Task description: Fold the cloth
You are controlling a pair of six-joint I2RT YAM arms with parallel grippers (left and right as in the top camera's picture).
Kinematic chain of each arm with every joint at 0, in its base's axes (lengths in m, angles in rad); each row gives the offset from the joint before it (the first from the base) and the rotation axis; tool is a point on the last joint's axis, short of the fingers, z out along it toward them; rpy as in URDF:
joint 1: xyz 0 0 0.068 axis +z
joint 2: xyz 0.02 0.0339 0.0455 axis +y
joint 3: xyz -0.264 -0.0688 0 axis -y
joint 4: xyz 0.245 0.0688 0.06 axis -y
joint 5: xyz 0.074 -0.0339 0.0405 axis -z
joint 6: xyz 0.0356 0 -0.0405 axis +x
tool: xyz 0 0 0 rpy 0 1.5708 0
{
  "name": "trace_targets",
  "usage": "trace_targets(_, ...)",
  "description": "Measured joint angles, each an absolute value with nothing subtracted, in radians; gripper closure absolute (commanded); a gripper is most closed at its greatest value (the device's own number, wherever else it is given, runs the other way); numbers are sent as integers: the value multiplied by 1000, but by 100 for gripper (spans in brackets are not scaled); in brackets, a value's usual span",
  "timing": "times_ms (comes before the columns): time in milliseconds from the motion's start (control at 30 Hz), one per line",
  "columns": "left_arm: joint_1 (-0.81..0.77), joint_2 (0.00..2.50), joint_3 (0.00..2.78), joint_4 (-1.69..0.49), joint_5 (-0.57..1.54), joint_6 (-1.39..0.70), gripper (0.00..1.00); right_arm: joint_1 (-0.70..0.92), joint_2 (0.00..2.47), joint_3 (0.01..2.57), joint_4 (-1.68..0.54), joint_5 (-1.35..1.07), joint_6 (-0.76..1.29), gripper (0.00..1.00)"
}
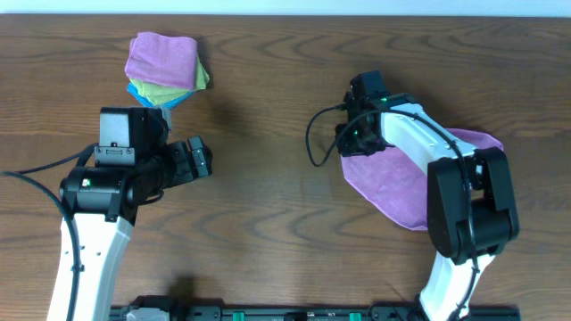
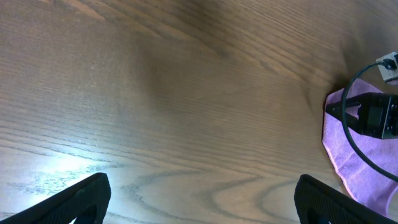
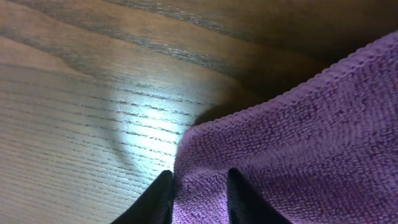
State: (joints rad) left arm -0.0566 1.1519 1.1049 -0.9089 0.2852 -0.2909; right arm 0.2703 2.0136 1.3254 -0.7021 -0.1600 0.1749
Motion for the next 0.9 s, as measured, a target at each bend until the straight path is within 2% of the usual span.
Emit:
trace_targets(167, -57, 1152, 1105, -908, 285, -291, 4, 274, 2014, 1325, -700, -160, 177, 99)
trace_targets(400, -57, 1152, 1105, -909, 285, -291, 4, 304, 2015, 1325, -625, -185, 184, 99)
trace_targets(700, -57, 1152, 1105, -908, 285, -291, 4, 475, 2020, 1329, -169, -237, 369, 98)
trace_targets(733, -57, 1152, 1105, -909, 285, -291, 4, 490, 2020, 1330, -123, -236, 395, 90)
trace_targets(767, -57, 1152, 1105, -908, 285, -291, 4, 501, 2020, 1330, -86, -230, 423, 75)
trace_targets(867, -57, 1152, 1105, -908, 285, -291, 4, 521, 2020, 1335, -49, -199, 470, 51)
trace_targets(900, -57, 1152, 1105, -909, 285, -291, 4, 522, 2020, 1342, -57, -186, 480, 47)
